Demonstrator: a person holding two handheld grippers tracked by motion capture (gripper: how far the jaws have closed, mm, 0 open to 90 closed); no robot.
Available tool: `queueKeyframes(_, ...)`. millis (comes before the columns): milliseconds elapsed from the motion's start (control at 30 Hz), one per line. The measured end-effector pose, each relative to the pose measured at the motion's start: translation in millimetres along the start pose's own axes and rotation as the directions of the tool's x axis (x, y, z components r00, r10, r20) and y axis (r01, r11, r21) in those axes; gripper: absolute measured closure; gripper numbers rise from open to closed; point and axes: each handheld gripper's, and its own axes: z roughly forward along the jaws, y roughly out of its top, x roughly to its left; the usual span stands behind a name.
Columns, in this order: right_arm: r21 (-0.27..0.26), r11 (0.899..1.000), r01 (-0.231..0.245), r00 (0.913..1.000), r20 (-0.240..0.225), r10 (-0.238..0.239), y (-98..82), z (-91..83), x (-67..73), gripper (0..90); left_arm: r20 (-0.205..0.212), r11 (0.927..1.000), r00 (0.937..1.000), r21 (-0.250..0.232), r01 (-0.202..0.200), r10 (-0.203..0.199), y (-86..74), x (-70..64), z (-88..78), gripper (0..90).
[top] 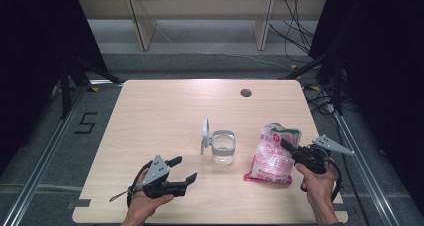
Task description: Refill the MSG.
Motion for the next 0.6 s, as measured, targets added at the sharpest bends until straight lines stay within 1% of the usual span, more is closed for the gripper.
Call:
queueKeyframes(33,0.006,1.000,-0.008,0.9999,0.012,0.008,1.7,-2.0,3.7,90.0,0.004,1.0000,1.0000,0.006,0.001,-0.001,-1.2,-1.5,3.0,24.2)
queueKeyframes(67,0.001,1.000,0.003,1.0000,0.007,-0.003,3.7,-3.4,4.8,90.0,0.008,0.9998,1.0000,0.019,0.000,0.000,-2.3,-3.0,5.6,24.2)
queueKeyframes(100,-0.007,0.999,-0.033,0.9994,-0.006,0.033,5.2,-4.6,9.1,90.0,0.008,0.9996,1.0000,0.030,0.003,-0.003,-3.6,-4.9,8.8,24.2)
queueKeyframes(133,-0.014,1.000,0.002,0.9998,-0.021,-0.003,7.1,-4.8,8.3,90.0,0.021,0.9993,0.9998,0.038,-0.001,0.000,-4.7,-6.6,13.0,24.2)
queueKeyframes(167,-0.027,0.999,0.040,0.9992,-0.004,-0.040,8.8,-5.0,8.5,90.0,0.030,0.9988,0.9995,0.048,-0.001,0.000,-5.4,-9.7,17.0,24.2)
queueKeyframes(200,-0.024,1.000,0.018,0.9994,-0.028,-0.019,10.3,-5.2,11.8,90.0,0.040,0.9986,0.9992,0.054,-0.003,0.001,-6.1,-12.9,21.8,24.2)
queueKeyframes(233,-0.028,1.000,0.008,0.9999,-0.014,-0.009,11.3,-6.4,15.4,90.0,0.058,0.9975,0.9983,0.069,-0.014,0.010,-6.3,-15.3,27.4,24.2)
queueKeyframes(267,-0.028,1.000,0.008,0.9999,-0.014,-0.009,11.3,-6.4,15.4,90.0,0.058,0.9975,0.9983,0.069,-0.014,0.010,-6.3,-15.3,27.4,24.2)
queueKeyframes(300,-0.024,1.000,0.001,0.9999,-0.014,-0.002,13.4,-7.8,19.2,90.0,0.070,0.9974,0.9975,0.072,-0.008,0.003,-5.7,-17.4,30.9,24.2)
queueKeyframes(333,-0.023,0.999,0.039,0.9990,-0.023,-0.039,15.5,-8.3,18.6,90.0,0.080,0.9978,0.9968,0.066,-0.004,-0.001,-5.4,-19.9,36.0,24.3)
queueKeyframes(367,-0.029,0.999,0.024,0.9994,-0.022,-0.025,16.5,-9.3,23.7,90.0,0.084,0.9966,0.9964,0.081,-0.015,0.008,-4.7,-22.7,39.7,24.3)
queueKeyframes(433,-0.034,0.998,0.054,0.9976,-0.042,-0.056,20.5,-10.6,27.3,90.0,0.094,0.9960,0.9954,0.086,-0.024,0.016,-3.6,-29.8,49.3,24.3)
queueKeyframes(467,-0.034,0.999,0.041,0.9984,-0.038,-0.042,21.6,-11.2,31.7,90.0,0.115,0.9934,0.9922,0.098,-0.060,0.049,-2.5,-30.6,54.1,24.4)
queueKeyframes(500,-0.038,0.998,0.057,0.9974,-0.042,-0.059,22.8,-10.8,32.5,90.0,0.117,0.9923,0.9912,0.100,-0.074,0.062,-2.0,-33.2,59.8,24.4)
queueKeyframes(533,-0.044,0.997,0.058,0.9973,-0.042,-0.060,23.3,-10.8,34.5,90.0,0.114,0.9922,0.9924,0.111,-0.058,0.046,-2.5,-36.6,65.6,24.5)
queueKeyframes(567,-0.034,0.997,0.062,0.9968,-0.048,-0.064,24.2,-11.4,35.8,90.0,0.117,0.9922,0.9925,0.115,-0.048,0.034,-2.7,-39.5,71.8,24.5)
queueKeyframes(600,-0.053,0.996,0.071,0.9959,-0.052,-0.074,23.8,-10.3,36.3,90.0,0.129,0.9908,0.9902,0.115,-0.070,0.055,-2.6,-40.8,78.6,24.6)
